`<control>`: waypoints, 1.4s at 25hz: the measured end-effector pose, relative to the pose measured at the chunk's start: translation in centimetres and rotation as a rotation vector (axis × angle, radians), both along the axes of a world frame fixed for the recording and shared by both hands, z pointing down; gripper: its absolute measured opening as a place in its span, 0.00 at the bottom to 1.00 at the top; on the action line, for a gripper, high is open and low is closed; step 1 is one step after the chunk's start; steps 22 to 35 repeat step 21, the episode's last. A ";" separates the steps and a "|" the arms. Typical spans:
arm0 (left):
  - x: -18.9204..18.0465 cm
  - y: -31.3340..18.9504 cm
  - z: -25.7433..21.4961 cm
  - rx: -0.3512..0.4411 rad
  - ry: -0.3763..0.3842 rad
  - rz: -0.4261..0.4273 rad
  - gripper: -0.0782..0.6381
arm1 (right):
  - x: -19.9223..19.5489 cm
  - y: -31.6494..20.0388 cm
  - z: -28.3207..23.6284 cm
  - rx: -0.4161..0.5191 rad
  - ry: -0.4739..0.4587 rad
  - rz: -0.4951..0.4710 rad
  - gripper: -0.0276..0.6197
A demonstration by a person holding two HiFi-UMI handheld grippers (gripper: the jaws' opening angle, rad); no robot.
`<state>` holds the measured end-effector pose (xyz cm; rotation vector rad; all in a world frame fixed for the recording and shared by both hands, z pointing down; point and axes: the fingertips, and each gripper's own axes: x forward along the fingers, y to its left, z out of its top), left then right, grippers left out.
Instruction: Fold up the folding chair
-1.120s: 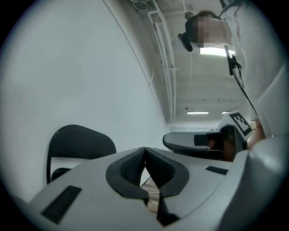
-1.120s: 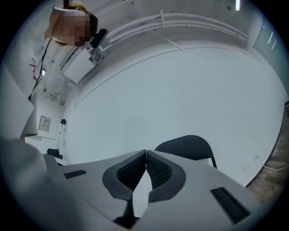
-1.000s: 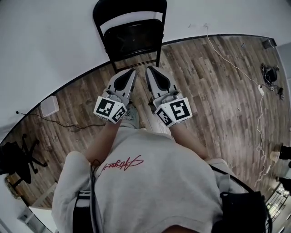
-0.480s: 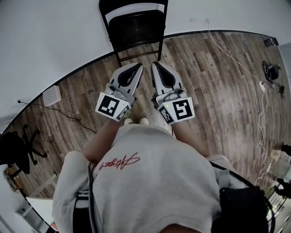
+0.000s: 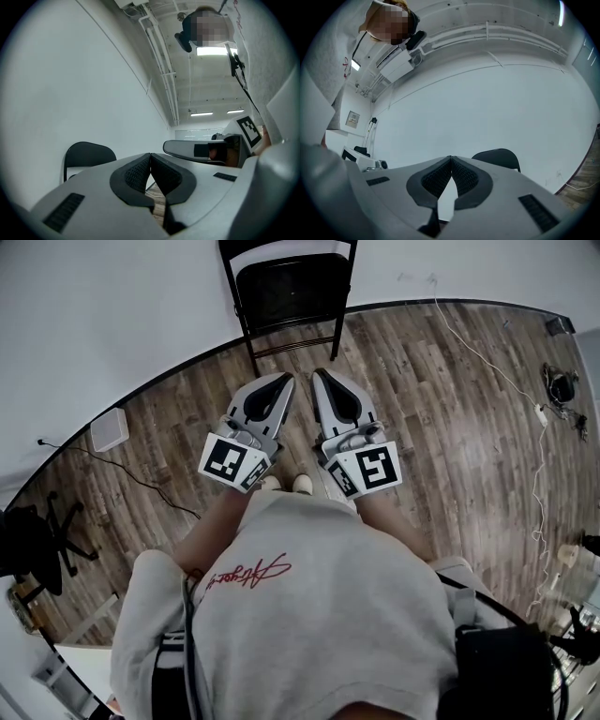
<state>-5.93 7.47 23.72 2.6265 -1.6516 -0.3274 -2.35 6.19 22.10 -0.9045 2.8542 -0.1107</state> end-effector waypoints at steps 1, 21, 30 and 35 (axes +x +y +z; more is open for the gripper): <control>-0.1 0.2 0.0 0.003 0.001 0.002 0.13 | -0.2 0.2 0.0 0.000 0.001 -0.003 0.07; 0.9 1.9 -1.6 0.042 -0.006 0.076 0.13 | -0.2 2.0 0.1 -0.011 0.007 0.038 0.07; 0.9 1.9 -1.6 0.042 -0.006 0.076 0.13 | -0.2 2.0 0.1 -0.011 0.007 0.038 0.07; 0.9 1.9 -1.6 0.042 -0.006 0.076 0.13 | -0.2 2.0 0.1 -0.011 0.007 0.038 0.07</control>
